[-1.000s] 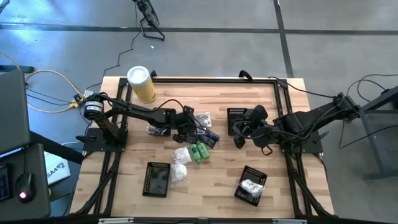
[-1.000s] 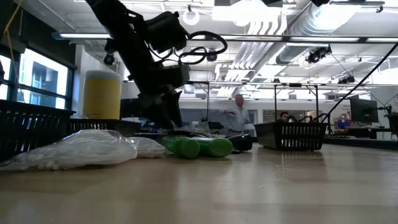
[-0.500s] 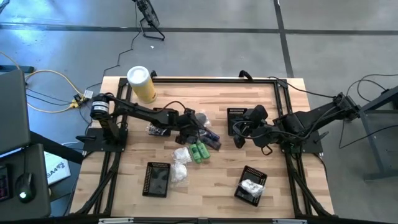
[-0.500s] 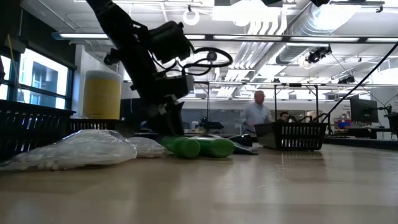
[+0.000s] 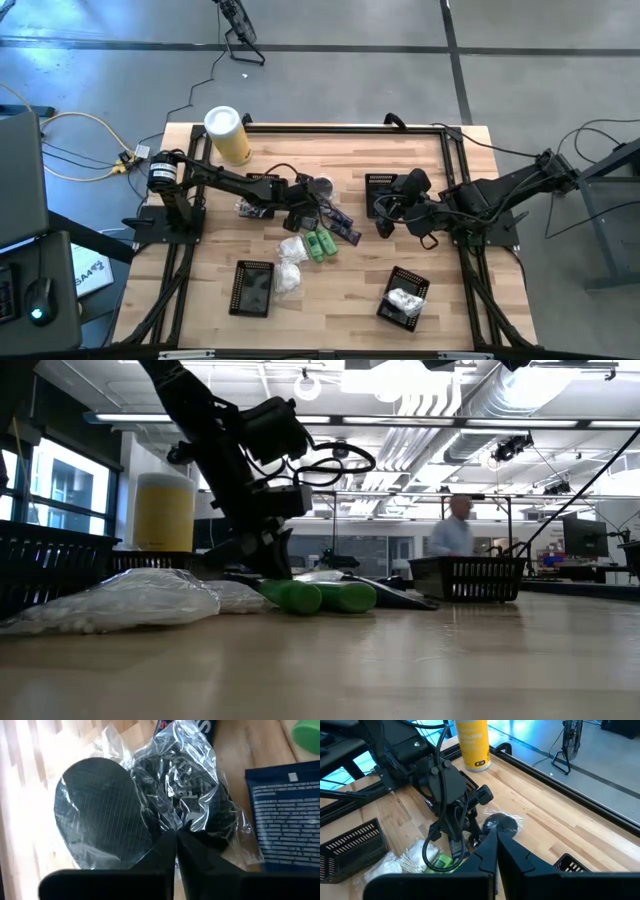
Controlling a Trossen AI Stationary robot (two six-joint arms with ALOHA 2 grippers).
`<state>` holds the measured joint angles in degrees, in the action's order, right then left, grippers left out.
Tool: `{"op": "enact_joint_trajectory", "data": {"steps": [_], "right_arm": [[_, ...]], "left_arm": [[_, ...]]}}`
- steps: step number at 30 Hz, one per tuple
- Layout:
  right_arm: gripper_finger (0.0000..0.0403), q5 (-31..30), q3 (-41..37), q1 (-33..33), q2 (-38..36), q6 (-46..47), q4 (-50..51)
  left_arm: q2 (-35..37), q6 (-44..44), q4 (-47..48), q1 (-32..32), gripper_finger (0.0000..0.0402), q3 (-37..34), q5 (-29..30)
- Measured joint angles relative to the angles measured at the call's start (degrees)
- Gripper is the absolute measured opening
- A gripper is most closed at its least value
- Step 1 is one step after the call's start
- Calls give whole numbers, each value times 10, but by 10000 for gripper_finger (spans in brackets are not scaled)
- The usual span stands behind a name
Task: Pick & Place Travel size toiletries
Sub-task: Put the black hairbrush into the top left black basket
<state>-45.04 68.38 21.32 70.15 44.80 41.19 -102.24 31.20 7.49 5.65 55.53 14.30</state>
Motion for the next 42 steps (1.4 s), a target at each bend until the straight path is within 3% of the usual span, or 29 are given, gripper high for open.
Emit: {"op": "enact_joint_trajectory", "data": {"steps": [7, 25, 42], "right_arm": [[4, 0, 0, 0, 0, 0, 0], [4, 2, 0, 0, 0, 4, -2], [4, 0, 0, 0, 0, 0, 2]], "left_arm": [[9, 0, 1, 0, 2, 0, 10], [119, 15, 25, 0, 0, 0, 18], [268, -29, 101, 0, 0, 0, 20]]}}
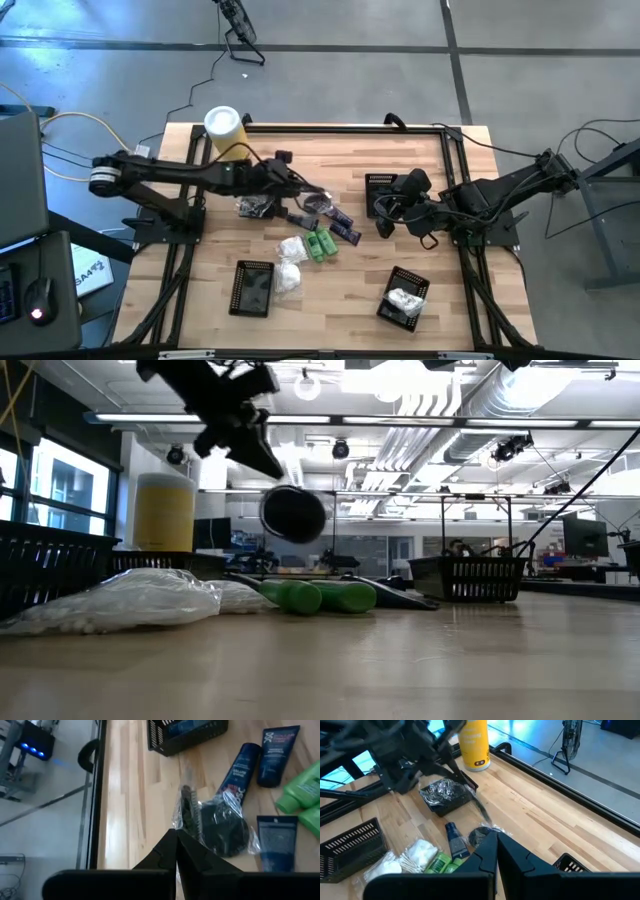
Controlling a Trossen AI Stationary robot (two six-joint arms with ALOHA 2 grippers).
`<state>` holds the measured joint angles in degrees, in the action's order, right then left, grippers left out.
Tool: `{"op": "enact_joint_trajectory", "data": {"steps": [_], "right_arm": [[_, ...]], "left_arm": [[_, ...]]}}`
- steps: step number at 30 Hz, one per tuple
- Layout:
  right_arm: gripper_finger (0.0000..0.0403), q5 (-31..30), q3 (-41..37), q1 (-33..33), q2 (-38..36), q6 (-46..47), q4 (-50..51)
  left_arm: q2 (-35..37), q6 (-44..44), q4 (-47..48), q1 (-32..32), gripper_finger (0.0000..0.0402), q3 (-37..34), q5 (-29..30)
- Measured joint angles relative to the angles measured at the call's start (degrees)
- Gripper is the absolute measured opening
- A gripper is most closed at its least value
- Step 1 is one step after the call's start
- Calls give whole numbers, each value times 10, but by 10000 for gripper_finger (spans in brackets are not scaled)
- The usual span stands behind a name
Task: Pick & Place Travel size toiletries
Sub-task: Put the black hairbrush into the top left black basket
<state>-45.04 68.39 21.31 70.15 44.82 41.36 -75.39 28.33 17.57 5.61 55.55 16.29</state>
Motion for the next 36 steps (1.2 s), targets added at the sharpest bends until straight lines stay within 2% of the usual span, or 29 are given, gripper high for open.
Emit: {"op": "enact_joint_trajectory", "data": {"steps": [8, 15, 36], "right_arm": [[4, 0, 0, 0, 0, 0, 1], [4, 0, 0, 0, 0, -1, 3], [4, 0, 0, 0, 0, -1, 5]], "left_arm": [[72, -41, 115, 0, 0, 0, 40], [107, -76, 195, 0, 0, 0, 56], [116, -152, 400, 0, 0, 0, 173]]}}
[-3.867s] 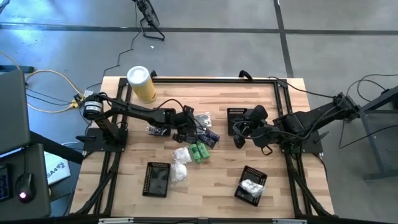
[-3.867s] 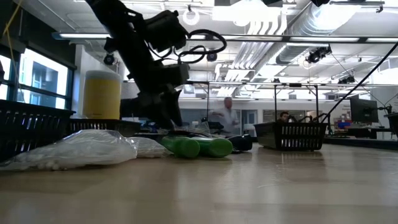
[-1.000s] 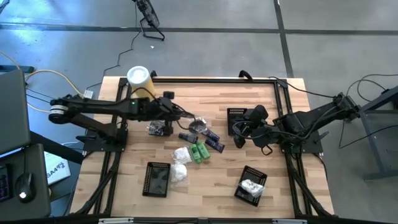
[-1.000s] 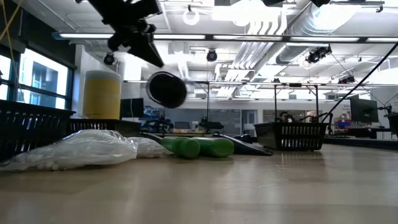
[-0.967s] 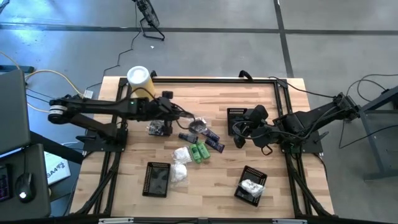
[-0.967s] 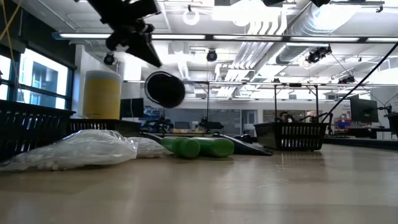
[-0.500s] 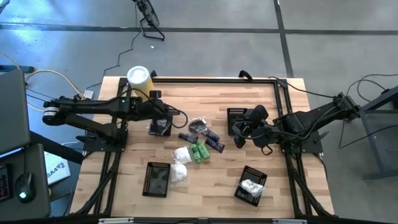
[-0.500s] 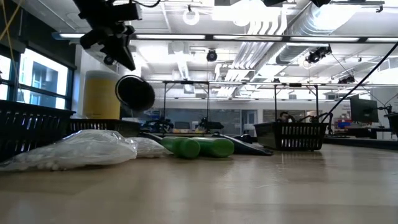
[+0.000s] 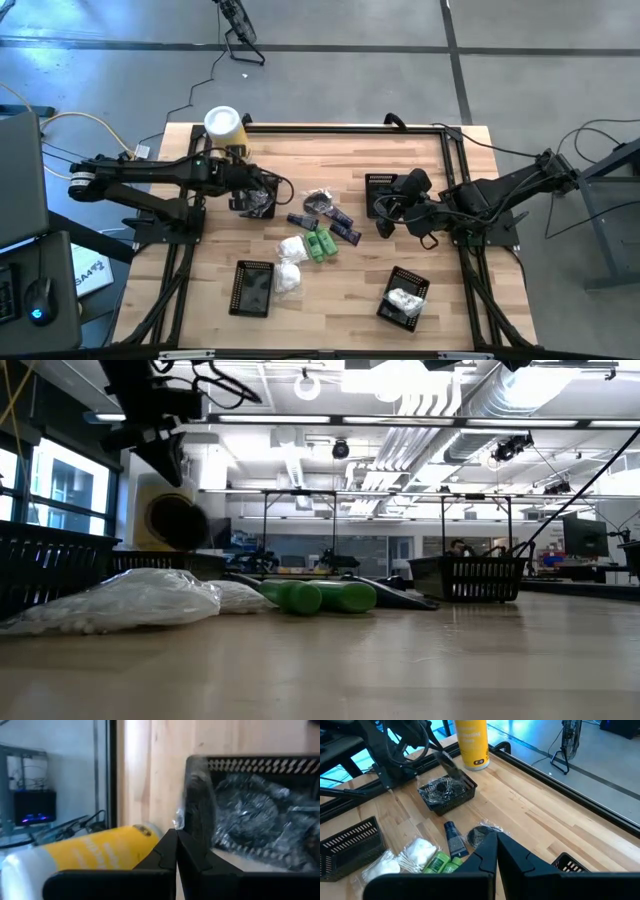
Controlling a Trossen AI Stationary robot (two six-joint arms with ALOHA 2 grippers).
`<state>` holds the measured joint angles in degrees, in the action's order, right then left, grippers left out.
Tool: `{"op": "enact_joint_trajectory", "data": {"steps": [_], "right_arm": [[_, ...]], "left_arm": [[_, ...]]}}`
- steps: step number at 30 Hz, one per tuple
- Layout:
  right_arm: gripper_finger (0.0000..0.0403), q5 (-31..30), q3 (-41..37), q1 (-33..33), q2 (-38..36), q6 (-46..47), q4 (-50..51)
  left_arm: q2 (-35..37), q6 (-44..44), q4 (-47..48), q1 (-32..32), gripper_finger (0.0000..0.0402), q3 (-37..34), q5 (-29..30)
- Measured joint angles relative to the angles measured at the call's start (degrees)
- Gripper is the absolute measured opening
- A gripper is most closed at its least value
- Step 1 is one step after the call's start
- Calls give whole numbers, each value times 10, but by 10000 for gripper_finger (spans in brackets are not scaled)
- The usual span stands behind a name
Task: Pick & Place Travel size toiletries
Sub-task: Put the black hairbrush into the top left black basket
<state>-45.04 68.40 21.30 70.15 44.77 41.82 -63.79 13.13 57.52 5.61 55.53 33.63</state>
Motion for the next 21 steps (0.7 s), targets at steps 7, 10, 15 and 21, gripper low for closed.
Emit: {"op": "enact_joint_trajectory", "data": {"steps": [7, 10, 15, 21], "right_arm": [[4, 0, 0, -8, 0, 0, 0], [4, 1, 0, -12, 0, 0, 0], [4, 2, 0, -16, 0, 0, 0], [4, 2, 0, -16, 0, 0, 0]], "left_arm": [[0, 4, -14, 0, 0, 0, 43], [0, 5, -14, 0, 0, 0, 45], [-2, 0, -24, 0, 0, -6, 59], [-3, -19, -74, 0, 0, -57, 13]]}}
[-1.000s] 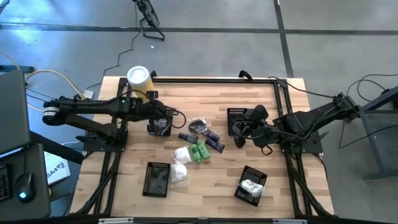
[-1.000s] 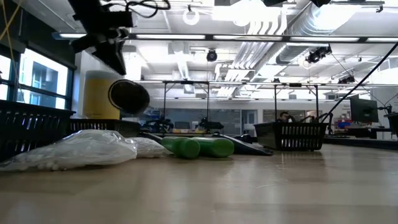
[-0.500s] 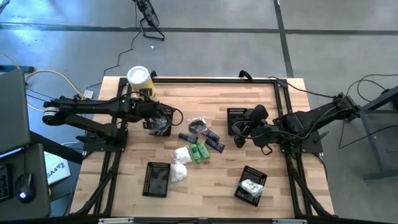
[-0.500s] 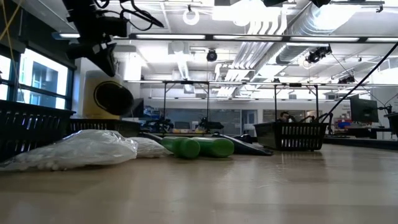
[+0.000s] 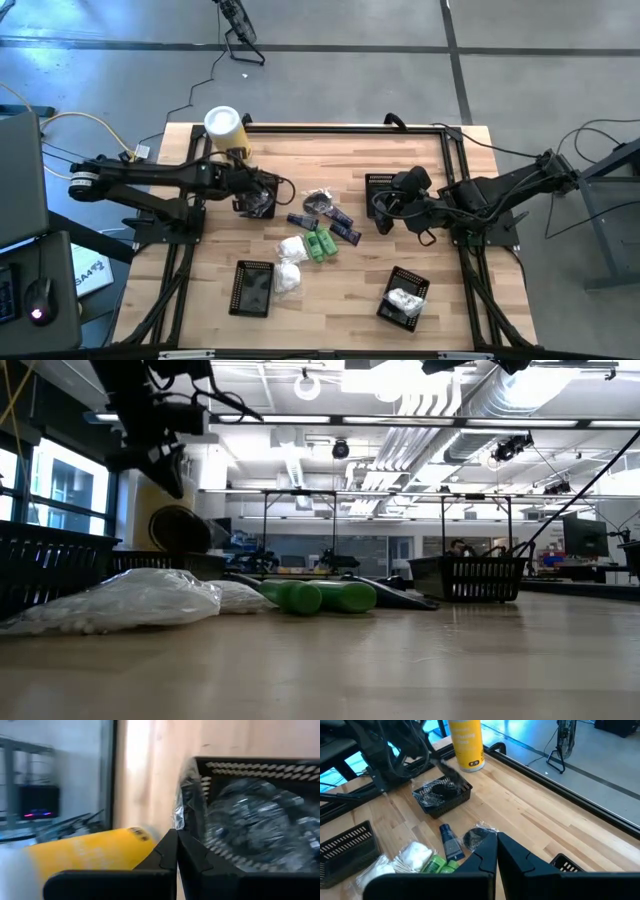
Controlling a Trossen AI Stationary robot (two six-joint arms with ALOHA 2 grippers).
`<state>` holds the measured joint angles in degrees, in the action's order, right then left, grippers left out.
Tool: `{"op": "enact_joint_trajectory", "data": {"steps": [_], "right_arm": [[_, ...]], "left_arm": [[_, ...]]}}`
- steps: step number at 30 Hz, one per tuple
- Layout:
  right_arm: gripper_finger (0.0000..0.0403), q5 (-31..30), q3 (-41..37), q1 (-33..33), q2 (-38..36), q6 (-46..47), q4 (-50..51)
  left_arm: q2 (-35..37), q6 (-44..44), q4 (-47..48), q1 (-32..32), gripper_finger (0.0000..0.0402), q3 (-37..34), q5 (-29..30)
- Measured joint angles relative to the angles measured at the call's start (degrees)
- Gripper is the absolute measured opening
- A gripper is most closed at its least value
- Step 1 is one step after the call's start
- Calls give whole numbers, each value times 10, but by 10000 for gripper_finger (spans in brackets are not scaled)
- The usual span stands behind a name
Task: Pick & Place Travel size toiletries
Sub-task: Put the black hairbrush into the top left black basket, then put the blue shave cream into the top right black basket
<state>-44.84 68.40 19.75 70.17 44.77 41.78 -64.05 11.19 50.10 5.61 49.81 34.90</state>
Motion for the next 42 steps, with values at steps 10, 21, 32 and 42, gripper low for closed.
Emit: {"op": "enact_joint_trajectory", "data": {"steps": [10, 21, 32, 42], "right_arm": [[4, 0, 0, 0, 0, 0, 0], [4, 0, 0, 0, 0, -14, 0], [4, 3, 0, 0, 0, -11, 0], [4, 3, 0, 0, 0, -13, 0]], "left_arm": [[0, -7, -63, -8, 0, -25, -110], [0, -8, -63, -7, 1, -25, -137], [2, -27, -42, -7, 99, -25, -151], [3, -32, 94, -7, 147, 69, -182]]}}
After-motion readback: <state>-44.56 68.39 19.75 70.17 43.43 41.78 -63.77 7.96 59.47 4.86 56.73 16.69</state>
